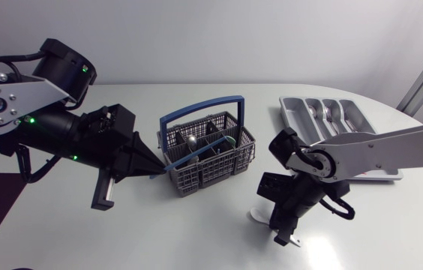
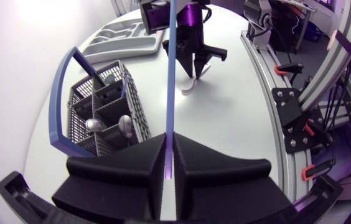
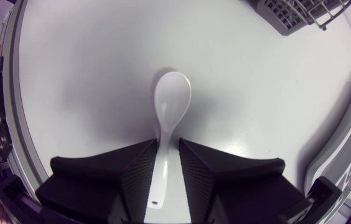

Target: Unload the cutlery basket into the drawer organizer.

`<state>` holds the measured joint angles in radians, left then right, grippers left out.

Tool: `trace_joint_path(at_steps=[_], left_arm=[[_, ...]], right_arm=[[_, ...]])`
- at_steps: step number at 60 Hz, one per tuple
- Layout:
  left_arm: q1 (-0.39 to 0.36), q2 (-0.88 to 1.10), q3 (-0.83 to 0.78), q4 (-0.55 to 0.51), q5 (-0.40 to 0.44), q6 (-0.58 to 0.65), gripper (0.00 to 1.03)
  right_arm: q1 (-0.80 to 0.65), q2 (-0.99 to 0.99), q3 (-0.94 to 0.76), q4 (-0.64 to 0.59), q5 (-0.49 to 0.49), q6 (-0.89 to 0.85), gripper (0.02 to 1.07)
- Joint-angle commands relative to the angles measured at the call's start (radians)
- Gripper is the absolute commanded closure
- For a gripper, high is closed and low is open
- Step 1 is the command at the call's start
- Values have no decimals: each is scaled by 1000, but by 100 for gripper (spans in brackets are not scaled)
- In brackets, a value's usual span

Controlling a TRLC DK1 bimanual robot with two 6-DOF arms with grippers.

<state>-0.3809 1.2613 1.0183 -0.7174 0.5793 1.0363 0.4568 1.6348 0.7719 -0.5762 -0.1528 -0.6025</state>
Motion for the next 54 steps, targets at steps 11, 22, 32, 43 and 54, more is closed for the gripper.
trace_joint_path(at_steps=[11,22,32,43,54], left_arm=[[-35,-53,-35,105,16,-191,100],[-42,-63,-35,162,16,-260,100],[-42,-76,-34,265,14,-380,100],[-42,-85,-34,366,14,-487,100],[-85,-86,-50,506,-53,-636,100]], right_arm=[[8,-66,-71,-82,-1,-68,89],[-20,-151,-69,-148,-2,-117,89],[-201,-239,-29,-251,-7,-290,88],[-463,-205,63,-286,-27,-546,88],[-638,-109,176,-301,-37,-753,89]])
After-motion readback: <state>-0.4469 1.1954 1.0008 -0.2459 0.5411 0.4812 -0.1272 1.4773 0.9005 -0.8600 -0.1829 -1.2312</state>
